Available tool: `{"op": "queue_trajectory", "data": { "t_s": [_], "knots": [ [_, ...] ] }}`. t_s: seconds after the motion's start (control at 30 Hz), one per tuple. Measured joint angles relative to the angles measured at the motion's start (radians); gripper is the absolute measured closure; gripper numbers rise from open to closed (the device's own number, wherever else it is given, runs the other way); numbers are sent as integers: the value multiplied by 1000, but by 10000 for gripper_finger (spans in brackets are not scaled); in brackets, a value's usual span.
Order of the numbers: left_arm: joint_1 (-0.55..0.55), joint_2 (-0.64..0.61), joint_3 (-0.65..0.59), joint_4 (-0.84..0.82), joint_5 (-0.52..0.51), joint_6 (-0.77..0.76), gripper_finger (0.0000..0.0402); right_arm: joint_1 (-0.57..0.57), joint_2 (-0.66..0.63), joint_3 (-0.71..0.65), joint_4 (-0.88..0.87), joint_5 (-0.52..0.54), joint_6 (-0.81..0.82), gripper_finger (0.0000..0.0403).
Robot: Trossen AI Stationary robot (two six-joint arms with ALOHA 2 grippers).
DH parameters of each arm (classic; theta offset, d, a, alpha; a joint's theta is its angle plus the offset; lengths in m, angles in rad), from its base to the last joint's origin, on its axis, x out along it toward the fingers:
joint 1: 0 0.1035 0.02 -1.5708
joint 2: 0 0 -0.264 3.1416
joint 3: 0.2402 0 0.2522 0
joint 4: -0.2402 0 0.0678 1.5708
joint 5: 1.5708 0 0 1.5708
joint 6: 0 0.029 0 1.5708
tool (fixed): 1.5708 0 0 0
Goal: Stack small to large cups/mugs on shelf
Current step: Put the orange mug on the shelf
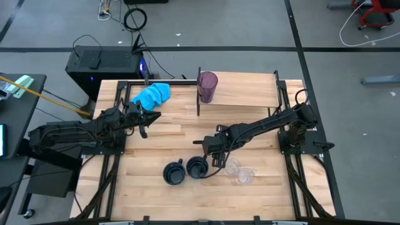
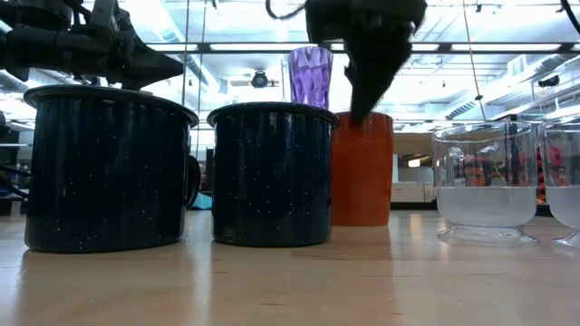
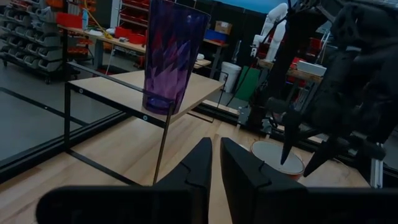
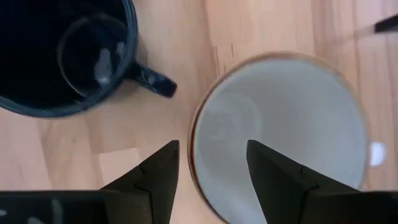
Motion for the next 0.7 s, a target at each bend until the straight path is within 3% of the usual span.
{"op": "queue_trajectory", "data": {
  "t_s": [0.33,0.7],
  "knots": [
    [0,0,0,1,0,0,358,0,0,-68,49,0,-5,212],
    [0,0,0,0,0,0,365,-13,0,-103,102,-3,-21,261]
  ]
}}
